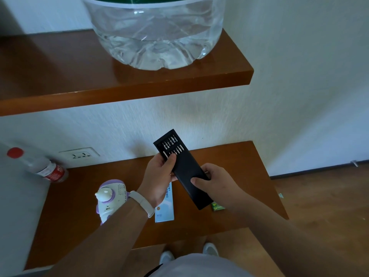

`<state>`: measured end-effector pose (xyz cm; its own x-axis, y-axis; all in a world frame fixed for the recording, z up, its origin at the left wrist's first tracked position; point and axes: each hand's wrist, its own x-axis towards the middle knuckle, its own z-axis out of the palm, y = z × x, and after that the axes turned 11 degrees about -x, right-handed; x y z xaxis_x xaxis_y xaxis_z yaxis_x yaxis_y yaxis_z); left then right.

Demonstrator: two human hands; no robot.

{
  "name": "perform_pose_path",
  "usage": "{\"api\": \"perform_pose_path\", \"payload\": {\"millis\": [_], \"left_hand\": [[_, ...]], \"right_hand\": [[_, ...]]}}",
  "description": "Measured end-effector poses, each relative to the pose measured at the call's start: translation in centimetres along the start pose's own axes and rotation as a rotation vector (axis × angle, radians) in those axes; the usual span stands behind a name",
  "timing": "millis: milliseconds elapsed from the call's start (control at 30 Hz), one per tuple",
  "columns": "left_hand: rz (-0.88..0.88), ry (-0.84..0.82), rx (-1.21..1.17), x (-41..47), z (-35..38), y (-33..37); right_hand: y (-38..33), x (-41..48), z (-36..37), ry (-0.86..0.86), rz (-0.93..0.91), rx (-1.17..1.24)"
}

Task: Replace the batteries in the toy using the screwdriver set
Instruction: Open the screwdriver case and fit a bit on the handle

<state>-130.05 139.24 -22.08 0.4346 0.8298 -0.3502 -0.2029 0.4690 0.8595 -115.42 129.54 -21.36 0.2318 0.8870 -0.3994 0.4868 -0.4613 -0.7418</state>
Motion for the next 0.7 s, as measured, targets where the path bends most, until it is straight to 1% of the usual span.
{"api": "perform_pose_path", "payload": {"millis": [133, 300, 433, 567, 700], "left_hand": [[-0.021, -0.029, -0.022, -0.1, 0.0, -0.4], [-0.023, -0.044, -0.035, 0.2, -0.3, -0.6], [0.013, -0.059, -0.036, 0.4, -0.3, -0.7], [0.037, -0.065, -0.012, 0.6, -0.5, -0.6], [-0.011, -0.058, -0.068, 0.3, -0.7, -0.5]], "right_hand": [[0.0, 0.2, 0.6, 0.031, 0.05, -0.054], [-0.2, -0.1, 0.6, 0.043, 0.0, -0.09], [-0.2, 0.0, 0.4, 0.011, -0.006, 0.01], [-0.8, 0.2, 0.3, -0.034, 0.024, 0.128], [-1.0, 0.6, 0.2, -0.001, -0.003, 0.1]]}}
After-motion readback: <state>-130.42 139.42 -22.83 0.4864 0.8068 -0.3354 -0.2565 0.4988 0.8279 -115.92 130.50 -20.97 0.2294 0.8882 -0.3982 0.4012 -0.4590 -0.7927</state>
